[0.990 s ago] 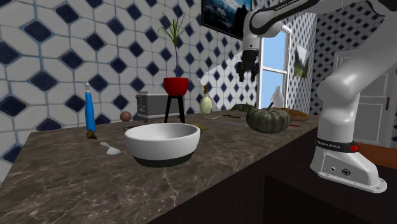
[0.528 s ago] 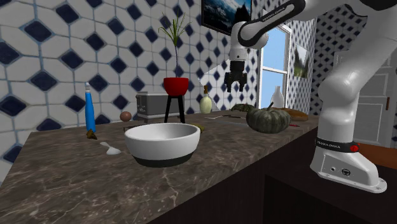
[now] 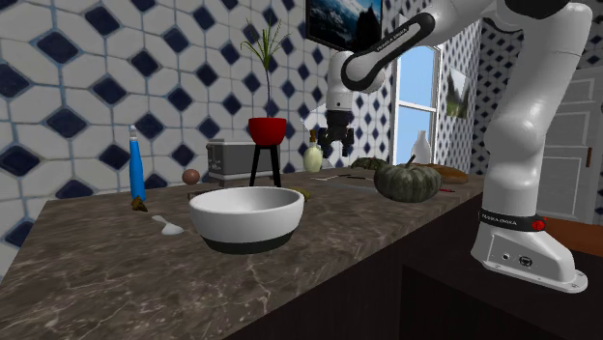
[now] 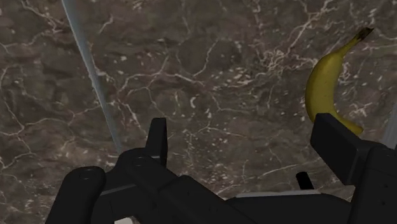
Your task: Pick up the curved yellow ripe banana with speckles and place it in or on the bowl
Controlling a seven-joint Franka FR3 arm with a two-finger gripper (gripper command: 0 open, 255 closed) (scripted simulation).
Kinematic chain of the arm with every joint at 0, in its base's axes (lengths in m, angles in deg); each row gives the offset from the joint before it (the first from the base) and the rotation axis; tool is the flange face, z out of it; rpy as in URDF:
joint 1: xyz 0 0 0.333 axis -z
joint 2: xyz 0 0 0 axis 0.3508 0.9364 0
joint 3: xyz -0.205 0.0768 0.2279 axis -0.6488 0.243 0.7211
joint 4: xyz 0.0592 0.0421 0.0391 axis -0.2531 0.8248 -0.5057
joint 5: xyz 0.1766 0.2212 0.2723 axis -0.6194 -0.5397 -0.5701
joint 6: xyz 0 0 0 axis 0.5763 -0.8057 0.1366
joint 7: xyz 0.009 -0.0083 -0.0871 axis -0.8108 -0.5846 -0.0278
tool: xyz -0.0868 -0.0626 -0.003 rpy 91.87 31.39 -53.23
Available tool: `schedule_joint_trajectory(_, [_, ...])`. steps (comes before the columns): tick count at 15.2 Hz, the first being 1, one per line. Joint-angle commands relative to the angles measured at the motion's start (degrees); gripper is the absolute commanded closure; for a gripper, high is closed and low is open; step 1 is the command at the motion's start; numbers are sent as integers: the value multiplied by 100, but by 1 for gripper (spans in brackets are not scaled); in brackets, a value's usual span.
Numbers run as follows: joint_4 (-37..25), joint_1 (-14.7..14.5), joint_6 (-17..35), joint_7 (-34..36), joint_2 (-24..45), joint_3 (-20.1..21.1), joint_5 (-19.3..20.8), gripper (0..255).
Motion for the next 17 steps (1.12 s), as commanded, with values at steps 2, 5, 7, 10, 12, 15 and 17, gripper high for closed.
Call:
schedule_joint_trajectory(2, [-261,-51,308,335,616,212,170,0])
schedule_joint_trajectory(5, [-568,-133,549,695,1230,378,419,0])
schedule_joint_trajectory(7, [-806,-213,678,944,1651,456,620,0])
schedule_joint_trajectory(10, [-1213,-387,823,1311,2291,510,945,0])
schedule_joint_trajectory(12, [-1220,-413,895,1355,2380,492,999,0])
schedule_joint_trajectory(15, [-1177,-440,1087,1436,2549,453,1119,0])
schedule_joint_trajectory(17, [-1156,-460,1212,1493,2666,423,1203,0])
